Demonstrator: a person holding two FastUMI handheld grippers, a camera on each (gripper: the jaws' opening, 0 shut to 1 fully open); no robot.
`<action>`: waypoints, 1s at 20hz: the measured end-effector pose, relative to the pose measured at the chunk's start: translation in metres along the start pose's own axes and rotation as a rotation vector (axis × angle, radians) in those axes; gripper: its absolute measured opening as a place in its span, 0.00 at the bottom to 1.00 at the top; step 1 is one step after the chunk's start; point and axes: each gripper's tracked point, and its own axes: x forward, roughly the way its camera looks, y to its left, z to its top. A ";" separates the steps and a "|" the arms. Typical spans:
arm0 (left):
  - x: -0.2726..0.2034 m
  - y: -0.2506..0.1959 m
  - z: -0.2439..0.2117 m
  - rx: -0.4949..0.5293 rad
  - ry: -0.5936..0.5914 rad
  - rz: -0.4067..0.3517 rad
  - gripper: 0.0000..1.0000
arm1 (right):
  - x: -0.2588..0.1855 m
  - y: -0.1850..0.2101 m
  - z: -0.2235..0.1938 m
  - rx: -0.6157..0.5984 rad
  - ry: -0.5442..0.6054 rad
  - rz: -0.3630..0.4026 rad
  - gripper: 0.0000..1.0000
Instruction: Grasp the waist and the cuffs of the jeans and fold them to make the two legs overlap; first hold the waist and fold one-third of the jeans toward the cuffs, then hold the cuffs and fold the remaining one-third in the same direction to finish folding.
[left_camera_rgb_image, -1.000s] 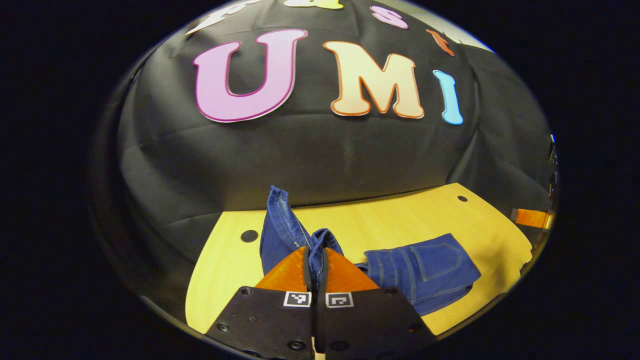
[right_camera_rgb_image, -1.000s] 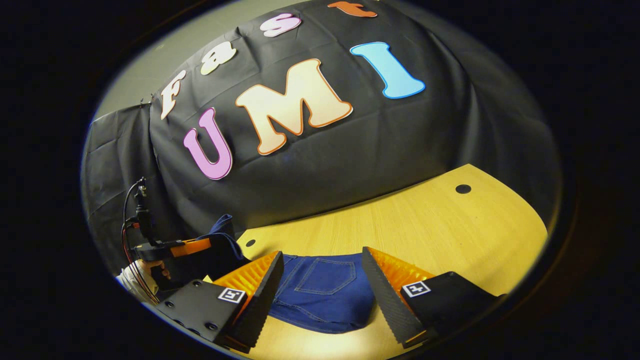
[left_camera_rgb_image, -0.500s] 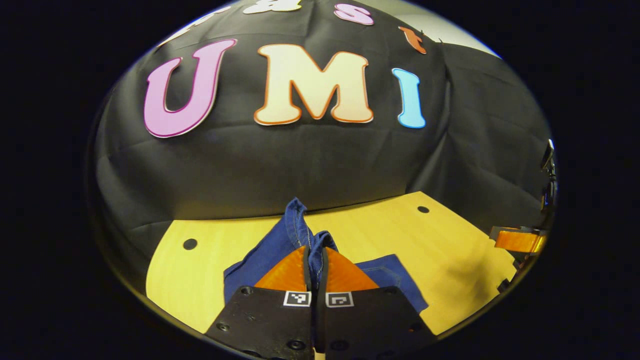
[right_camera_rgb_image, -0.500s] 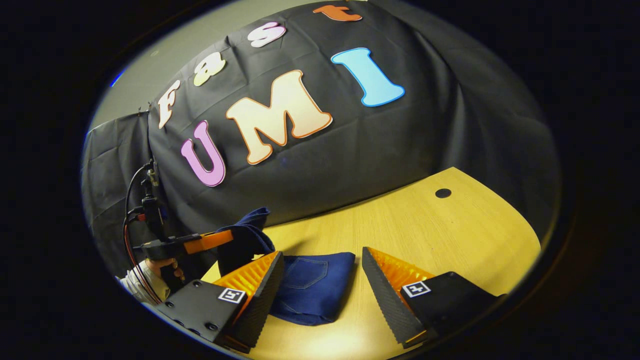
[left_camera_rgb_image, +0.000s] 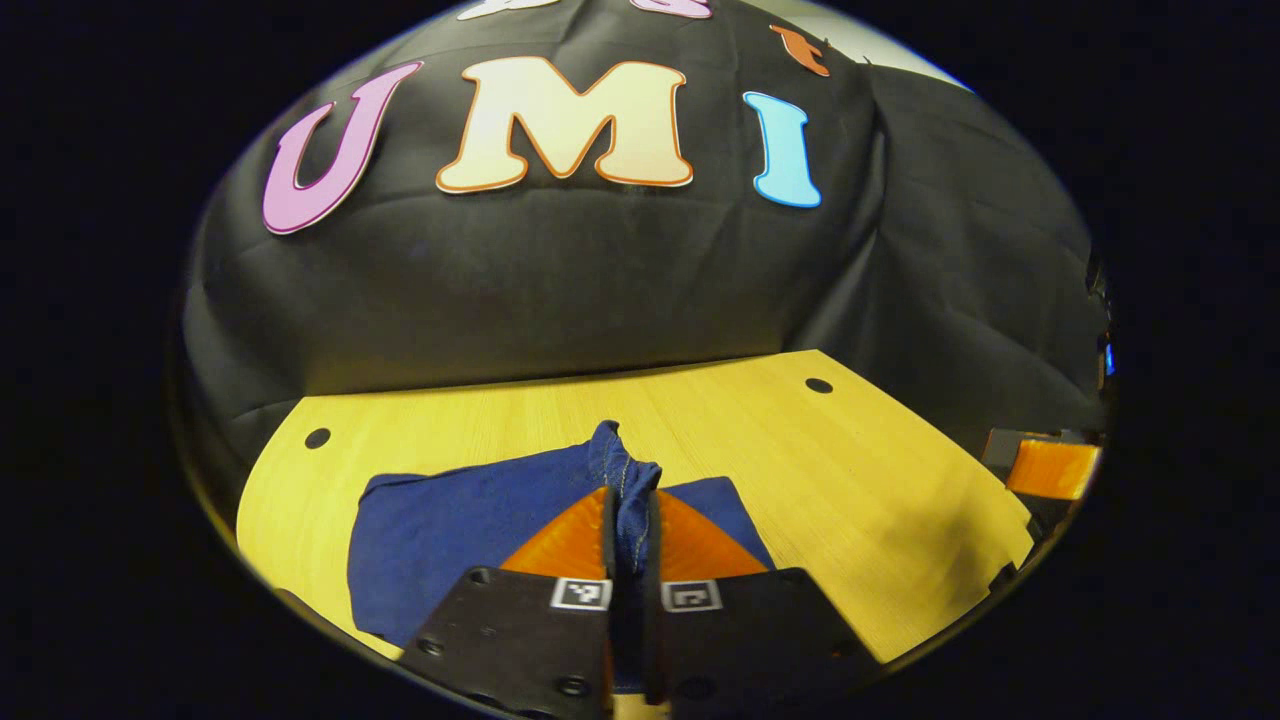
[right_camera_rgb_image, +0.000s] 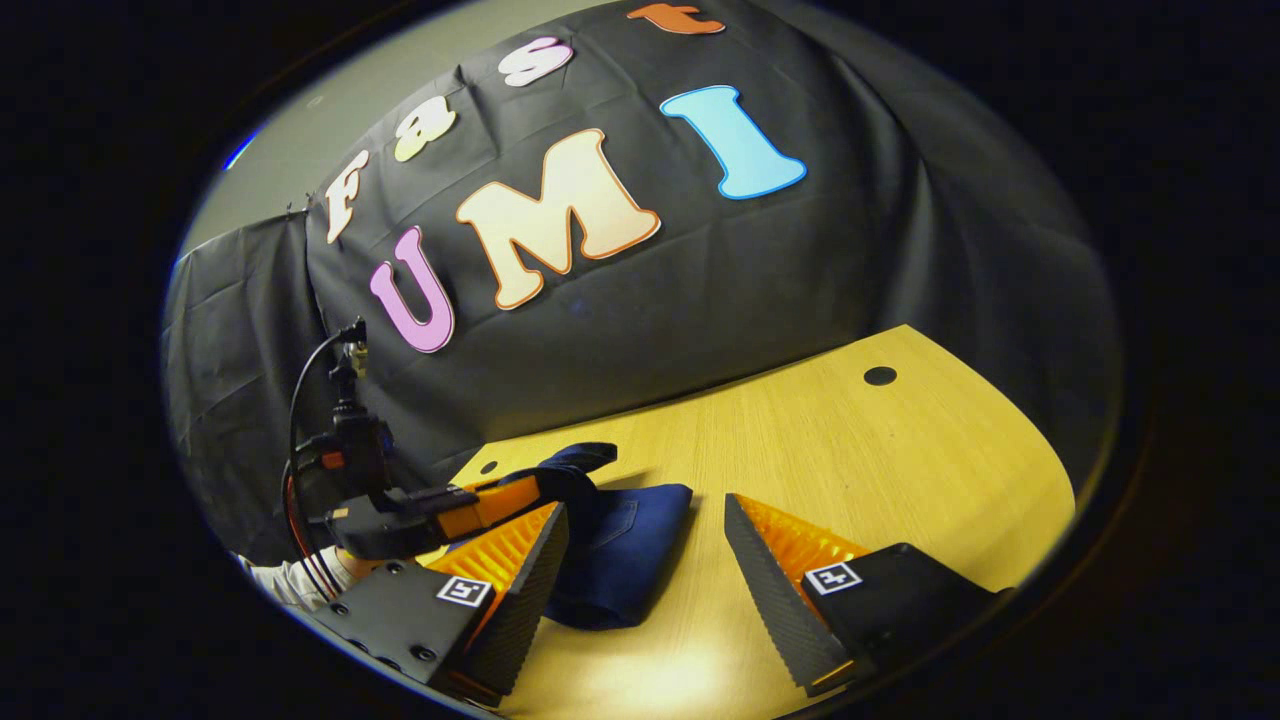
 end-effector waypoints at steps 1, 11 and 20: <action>-0.003 -0.006 0.000 -0.028 -0.015 -0.016 0.27 | -0.001 0.001 0.005 -0.025 -0.018 -0.004 0.98; -0.156 0.033 0.060 0.027 -0.327 0.139 0.95 | -0.069 0.073 0.063 -0.342 -0.388 -0.117 0.97; -0.246 0.065 0.082 0.042 -0.438 0.193 0.94 | -0.104 0.133 0.067 -0.311 -0.430 -0.082 0.98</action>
